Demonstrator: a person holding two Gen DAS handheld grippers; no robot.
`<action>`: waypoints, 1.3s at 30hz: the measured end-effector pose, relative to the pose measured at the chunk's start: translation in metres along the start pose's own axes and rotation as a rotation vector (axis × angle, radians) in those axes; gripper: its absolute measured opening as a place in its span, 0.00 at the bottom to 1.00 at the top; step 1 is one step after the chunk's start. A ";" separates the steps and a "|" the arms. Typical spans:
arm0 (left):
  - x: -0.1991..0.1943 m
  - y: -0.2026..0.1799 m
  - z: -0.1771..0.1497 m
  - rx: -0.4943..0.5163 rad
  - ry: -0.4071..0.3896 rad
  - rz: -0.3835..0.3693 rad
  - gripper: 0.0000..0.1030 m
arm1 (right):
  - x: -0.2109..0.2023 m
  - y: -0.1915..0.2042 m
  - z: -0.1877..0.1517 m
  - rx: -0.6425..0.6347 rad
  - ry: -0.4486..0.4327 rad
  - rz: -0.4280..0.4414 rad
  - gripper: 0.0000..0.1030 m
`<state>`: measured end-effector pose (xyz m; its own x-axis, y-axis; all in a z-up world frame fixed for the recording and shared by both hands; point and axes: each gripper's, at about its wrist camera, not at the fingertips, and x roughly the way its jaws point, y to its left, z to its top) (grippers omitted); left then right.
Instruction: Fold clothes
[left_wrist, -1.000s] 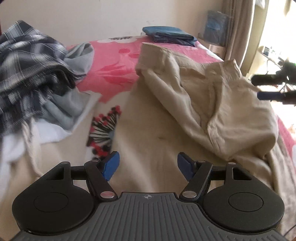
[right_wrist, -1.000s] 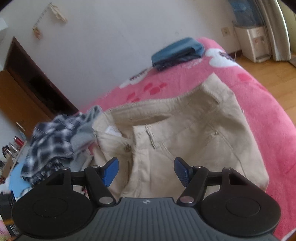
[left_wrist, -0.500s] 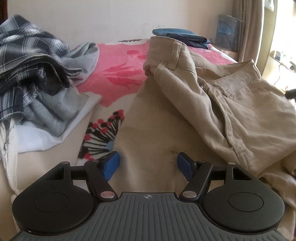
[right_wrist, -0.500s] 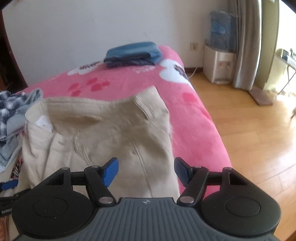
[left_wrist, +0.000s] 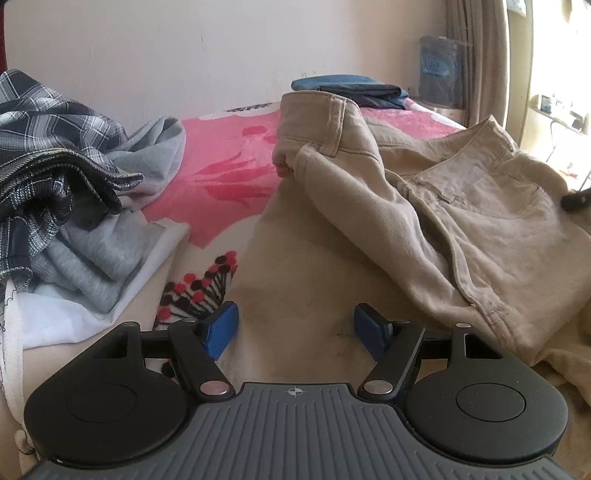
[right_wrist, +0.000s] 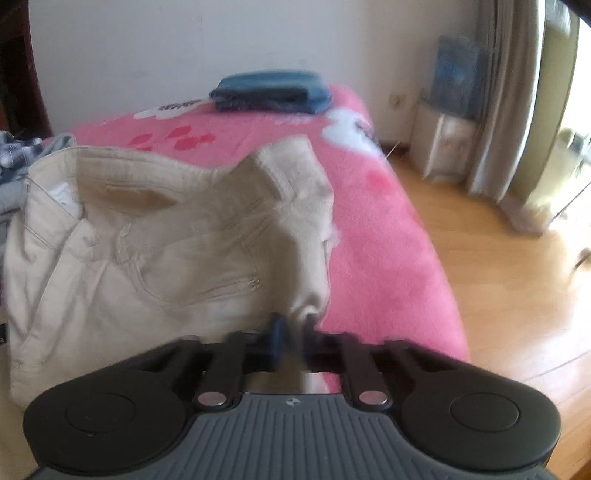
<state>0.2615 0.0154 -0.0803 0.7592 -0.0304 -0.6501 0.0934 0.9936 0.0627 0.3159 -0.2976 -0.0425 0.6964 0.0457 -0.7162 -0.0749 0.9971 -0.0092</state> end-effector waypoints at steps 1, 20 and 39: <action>0.000 0.000 0.001 -0.005 -0.002 -0.007 0.68 | -0.001 0.000 0.002 -0.007 -0.010 -0.007 0.02; 0.010 0.002 0.003 -0.035 0.002 -0.019 0.73 | 0.001 -0.077 0.012 0.372 -0.066 -0.309 0.05; 0.006 -0.006 -0.001 -0.020 -0.023 0.043 0.75 | 0.078 0.089 0.051 0.022 0.079 0.133 0.27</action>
<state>0.2647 0.0093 -0.0856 0.7772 0.0102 -0.6292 0.0478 0.9960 0.0751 0.4000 -0.2018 -0.0631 0.6231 0.1731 -0.7628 -0.1459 0.9838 0.1040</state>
